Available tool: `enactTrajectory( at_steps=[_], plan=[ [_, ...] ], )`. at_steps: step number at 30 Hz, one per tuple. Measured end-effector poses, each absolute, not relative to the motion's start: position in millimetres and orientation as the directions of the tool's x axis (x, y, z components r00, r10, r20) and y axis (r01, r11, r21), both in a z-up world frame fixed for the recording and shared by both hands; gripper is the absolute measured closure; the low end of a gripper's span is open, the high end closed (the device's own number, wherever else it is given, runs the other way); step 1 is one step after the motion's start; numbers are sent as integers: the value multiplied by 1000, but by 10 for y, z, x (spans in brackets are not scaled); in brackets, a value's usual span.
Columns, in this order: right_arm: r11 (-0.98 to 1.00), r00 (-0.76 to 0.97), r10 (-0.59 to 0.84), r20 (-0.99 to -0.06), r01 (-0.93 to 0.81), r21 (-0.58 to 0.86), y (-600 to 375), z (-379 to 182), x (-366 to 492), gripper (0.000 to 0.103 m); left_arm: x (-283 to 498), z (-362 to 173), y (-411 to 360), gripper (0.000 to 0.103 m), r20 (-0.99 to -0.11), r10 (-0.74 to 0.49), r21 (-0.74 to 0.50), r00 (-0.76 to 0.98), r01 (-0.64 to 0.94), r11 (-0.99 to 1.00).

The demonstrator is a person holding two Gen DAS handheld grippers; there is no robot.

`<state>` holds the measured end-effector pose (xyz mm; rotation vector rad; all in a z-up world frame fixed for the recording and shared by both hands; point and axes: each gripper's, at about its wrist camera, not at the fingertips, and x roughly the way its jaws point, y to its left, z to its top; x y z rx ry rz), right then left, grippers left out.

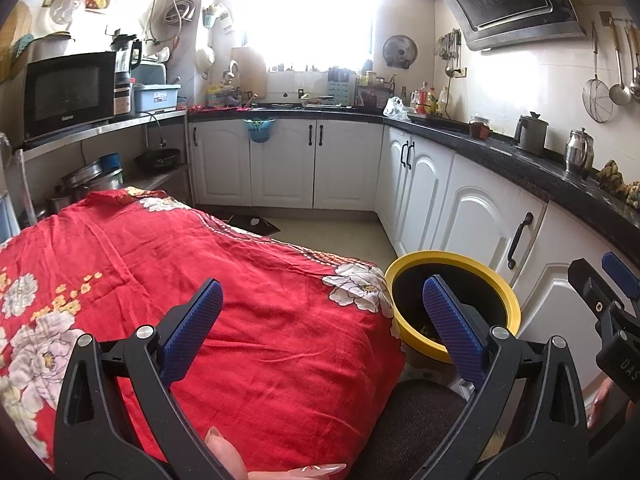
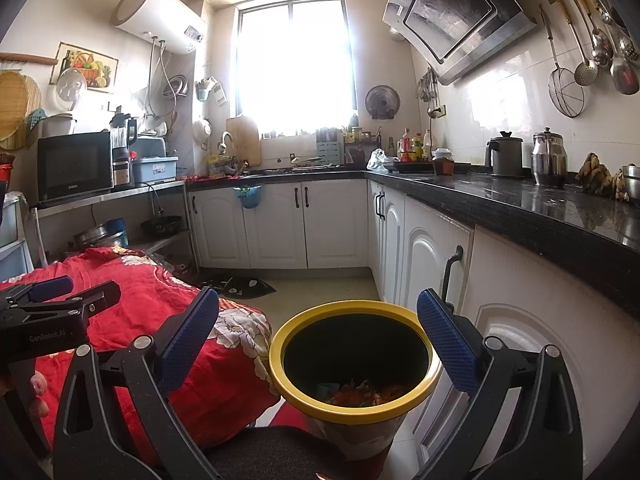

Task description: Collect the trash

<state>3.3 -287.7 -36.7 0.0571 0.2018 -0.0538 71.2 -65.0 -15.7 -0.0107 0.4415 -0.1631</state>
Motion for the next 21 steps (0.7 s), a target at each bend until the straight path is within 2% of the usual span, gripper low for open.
enactTrajectory(
  at_steps=[21],
  plan=[
    [997, 978, -49, -202, 60, 50, -2852, -377, 31, 6, 712, -132, -654, 11, -419, -155, -40, 894, 153, 987]
  ],
)
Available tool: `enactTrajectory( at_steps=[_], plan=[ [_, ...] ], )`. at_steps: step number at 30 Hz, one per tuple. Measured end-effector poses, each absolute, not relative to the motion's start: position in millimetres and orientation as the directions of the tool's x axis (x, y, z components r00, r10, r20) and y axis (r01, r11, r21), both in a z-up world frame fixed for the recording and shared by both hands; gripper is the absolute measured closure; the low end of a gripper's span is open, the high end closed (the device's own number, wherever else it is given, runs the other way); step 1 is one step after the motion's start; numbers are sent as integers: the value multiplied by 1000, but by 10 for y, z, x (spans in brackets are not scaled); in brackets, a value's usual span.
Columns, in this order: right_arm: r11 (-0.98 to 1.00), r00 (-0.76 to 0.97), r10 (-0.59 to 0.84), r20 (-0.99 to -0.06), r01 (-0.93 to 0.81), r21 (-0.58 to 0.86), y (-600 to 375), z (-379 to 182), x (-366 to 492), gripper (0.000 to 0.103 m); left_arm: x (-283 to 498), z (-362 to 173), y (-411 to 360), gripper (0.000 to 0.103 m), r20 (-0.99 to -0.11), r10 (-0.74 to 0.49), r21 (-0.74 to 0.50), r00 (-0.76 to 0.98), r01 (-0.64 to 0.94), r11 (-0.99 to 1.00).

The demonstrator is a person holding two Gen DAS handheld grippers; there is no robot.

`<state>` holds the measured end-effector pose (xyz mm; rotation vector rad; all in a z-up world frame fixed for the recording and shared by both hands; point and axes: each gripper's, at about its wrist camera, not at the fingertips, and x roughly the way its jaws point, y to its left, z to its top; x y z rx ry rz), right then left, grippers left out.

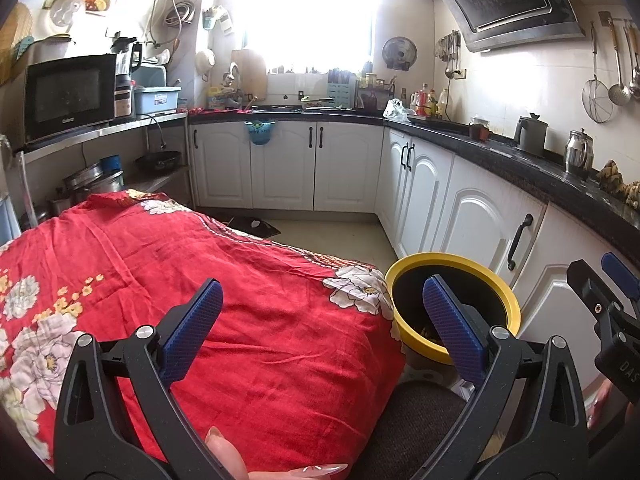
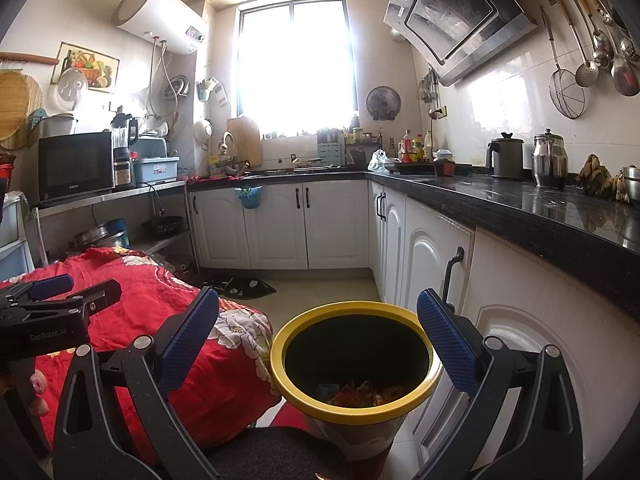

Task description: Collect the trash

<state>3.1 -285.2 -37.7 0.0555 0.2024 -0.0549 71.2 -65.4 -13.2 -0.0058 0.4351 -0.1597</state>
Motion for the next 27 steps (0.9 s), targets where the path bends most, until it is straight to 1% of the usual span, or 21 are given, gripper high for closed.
enactTrajectory(
  at_steps=[11, 15, 17, 19, 21, 22, 24, 26, 27],
  plan=[
    [997, 978, -43, -205, 55, 51, -2862, -365, 38, 6, 719, -124, -675, 11, -425, -160, -38, 891, 159, 986],
    [997, 973, -23, -228, 39, 68, -2863, -361, 87, 6, 730, -135, -663, 11, -434, -156, -32, 888, 158, 987],
    [996, 971, -7, -239, 27, 81, -2849, -358, 130, 6, 730, -145, -606, 11, -444, -163, -53, 881, 155, 986],
    [997, 964, 23, -264, -1, 82, -2782, -350, 214, 6, 748, -149, -435, 11, -474, -150, -92, 868, 121, 988],
    [996, 949, 82, -304, -65, 67, -2568, -316, 385, 6, 748, -155, -183, 11, -508, -111, -123, 854, 56, 991],
    [994, 945, 108, -309, -95, 57, -2445, -297, 452, 6, 746, -154, 15, 11, -525, -75, -135, 848, 4, 991],
    [970, 909, 243, -338, -234, 69, -1997, -249, 668, 6, 713, -167, 471, 11, -554, 20, -141, 832, -117, 983],
    [907, 825, 412, -387, -411, 91, -1341, -238, 899, 6, 613, -216, 1146, 11, -586, 196, -110, 787, -317, 942],
    [862, 766, 489, -417, -497, 98, -930, -248, 994, 6, 557, -245, 1411, 11, -597, 258, -100, 759, -390, 915]
  ],
)
